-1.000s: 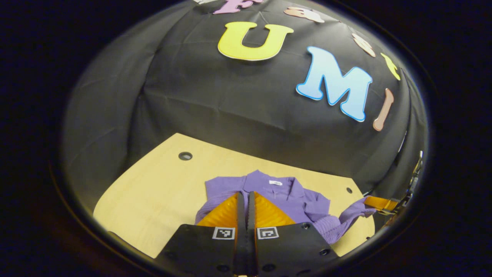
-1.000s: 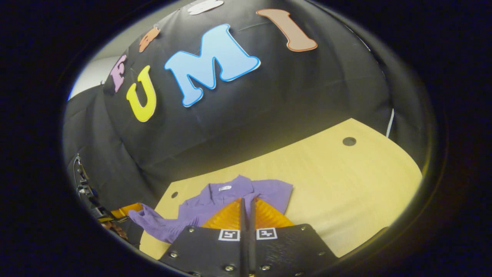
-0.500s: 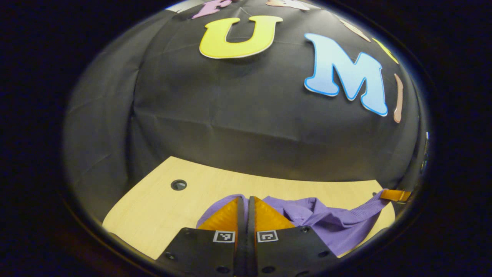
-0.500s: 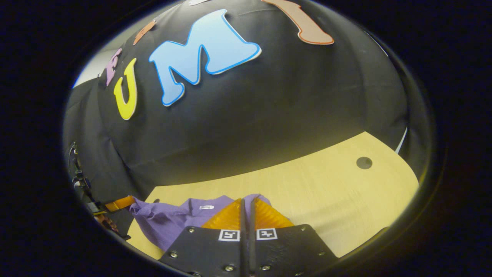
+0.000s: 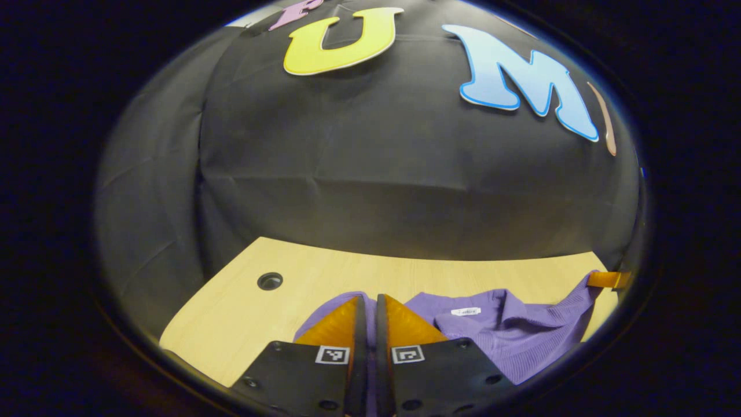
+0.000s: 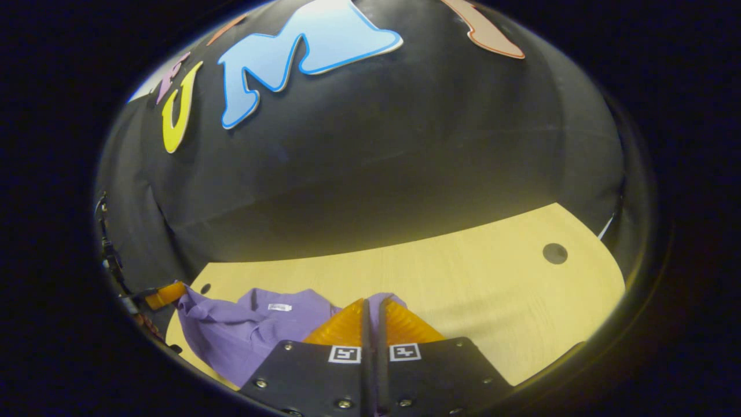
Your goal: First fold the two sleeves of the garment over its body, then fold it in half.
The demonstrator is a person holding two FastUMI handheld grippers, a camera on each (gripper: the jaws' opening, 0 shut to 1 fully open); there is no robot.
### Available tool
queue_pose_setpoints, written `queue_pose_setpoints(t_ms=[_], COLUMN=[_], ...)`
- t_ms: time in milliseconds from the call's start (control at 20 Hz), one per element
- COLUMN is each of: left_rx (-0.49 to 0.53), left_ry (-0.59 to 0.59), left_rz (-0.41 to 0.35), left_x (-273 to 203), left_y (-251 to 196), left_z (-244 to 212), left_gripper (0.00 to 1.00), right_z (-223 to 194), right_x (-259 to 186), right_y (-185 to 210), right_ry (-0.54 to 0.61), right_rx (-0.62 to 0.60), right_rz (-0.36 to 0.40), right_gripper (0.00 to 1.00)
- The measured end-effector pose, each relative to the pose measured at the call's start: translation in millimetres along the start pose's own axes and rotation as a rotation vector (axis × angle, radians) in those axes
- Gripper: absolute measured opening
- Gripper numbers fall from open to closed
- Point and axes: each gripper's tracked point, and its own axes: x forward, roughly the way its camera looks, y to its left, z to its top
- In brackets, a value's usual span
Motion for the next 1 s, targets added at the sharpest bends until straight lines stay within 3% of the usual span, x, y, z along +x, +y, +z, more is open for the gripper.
queue_pose_setpoints(t_ms=[150, 200, 250, 300, 350, 500, 600, 800, 850, 900, 1000], left_rx=[0.040, 0.040, 0.033, 0.024, 0.019, 0.002, -0.007, -0.010, -0.008, -0.006, -0.001], left_ry=[-0.019, -0.024, -0.031, -0.038, -0.041, -0.070, -0.092, -0.139, -0.150, -0.164, -0.194], left_rz=[-0.006, -0.022, -0.035, -0.050, -0.059, -0.074, -0.087, -0.106, -0.115, -0.122, -0.139], left_x=[0, -2, -5, -9, -13, -31, -47, -89, -101, -114, -140], left_y=[-6, -11, -14, -17, -18, -16, -15, -7, -5, -4, 0], left_z=[12, 15, 19, 22, 23, 31, 38, 50, 52, 55, 61], left_gripper=[0.23, 0.31, 0.48, 0.55, 0.68, 0.75, 0.91, 0.93, 0.94, 0.94, 0.94], right_z=[-3, -3, -3, 1, 4, 18, 26, 37, 37, 39, 38], right_x=[-3, -7, -12, -19, -24, -47, -66, -113, -126, -139, -167], right_y=[2, 6, 9, 13, 17, 23, 32, 52, 58, 64, 77], right_ry=[0.009, 0.016, 0.013, 0.002, -0.012, -0.061, -0.091, -0.152, -0.163, -0.177, -0.203], right_rx=[-0.046, -0.055, -0.069, -0.082, -0.094, -0.146, -0.168, -0.212, -0.224, -0.231, -0.239], right_rz=[-0.022, -0.021, -0.022, -0.018, -0.019, -0.053, -0.068, -0.101, -0.111, -0.122, -0.135], right_gripper=[0.06, 0.08, 0.12, 0.32, 0.48, 0.93, 0.95, 0.95, 0.89, 1.00, 1.00])
